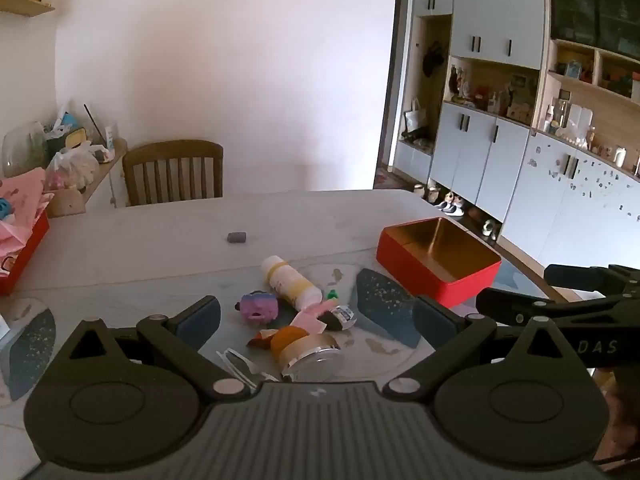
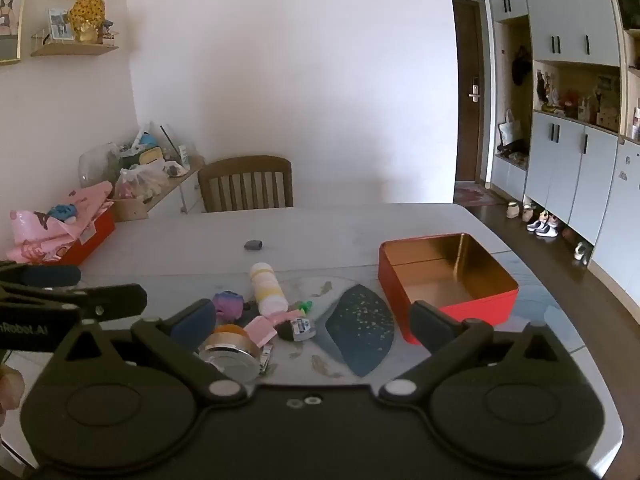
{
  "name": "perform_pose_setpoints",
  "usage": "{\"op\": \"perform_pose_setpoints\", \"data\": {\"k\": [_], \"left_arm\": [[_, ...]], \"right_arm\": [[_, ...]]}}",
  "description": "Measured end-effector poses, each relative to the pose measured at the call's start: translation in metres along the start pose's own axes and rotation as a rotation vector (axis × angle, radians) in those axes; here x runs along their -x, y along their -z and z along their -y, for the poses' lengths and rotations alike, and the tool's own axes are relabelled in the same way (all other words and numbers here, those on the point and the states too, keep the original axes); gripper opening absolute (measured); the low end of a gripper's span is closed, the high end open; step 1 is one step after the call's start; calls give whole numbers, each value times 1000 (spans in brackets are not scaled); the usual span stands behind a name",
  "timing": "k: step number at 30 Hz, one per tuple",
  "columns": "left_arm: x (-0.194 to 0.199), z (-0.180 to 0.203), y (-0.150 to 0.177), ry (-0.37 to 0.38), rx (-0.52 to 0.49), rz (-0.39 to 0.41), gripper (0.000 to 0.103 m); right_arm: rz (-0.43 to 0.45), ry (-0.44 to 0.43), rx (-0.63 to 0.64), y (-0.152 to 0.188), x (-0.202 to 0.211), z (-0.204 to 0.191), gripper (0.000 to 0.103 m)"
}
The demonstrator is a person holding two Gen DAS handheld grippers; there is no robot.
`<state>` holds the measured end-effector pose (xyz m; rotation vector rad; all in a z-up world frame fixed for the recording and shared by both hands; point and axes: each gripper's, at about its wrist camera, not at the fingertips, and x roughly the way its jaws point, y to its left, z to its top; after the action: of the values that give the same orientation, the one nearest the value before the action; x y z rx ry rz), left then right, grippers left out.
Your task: Organize rigid objects
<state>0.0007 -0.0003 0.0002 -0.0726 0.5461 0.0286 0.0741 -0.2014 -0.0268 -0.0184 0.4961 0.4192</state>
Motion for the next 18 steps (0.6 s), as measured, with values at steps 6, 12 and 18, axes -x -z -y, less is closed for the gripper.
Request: {"op": "perform_pose_setpoints", "data": {"k": [6, 12, 18], "left_arm": [[-1, 0, 0, 61, 8, 7, 103], [-1, 11, 3, 69, -16, 31, 103], [0, 11, 3, 49, -9, 50, 103]], "right_arm": [[6, 4, 4, 0, 4, 3, 103], [10, 21, 13, 1, 7, 3, 103], [12, 28, 17, 0, 9, 5, 103]]}}
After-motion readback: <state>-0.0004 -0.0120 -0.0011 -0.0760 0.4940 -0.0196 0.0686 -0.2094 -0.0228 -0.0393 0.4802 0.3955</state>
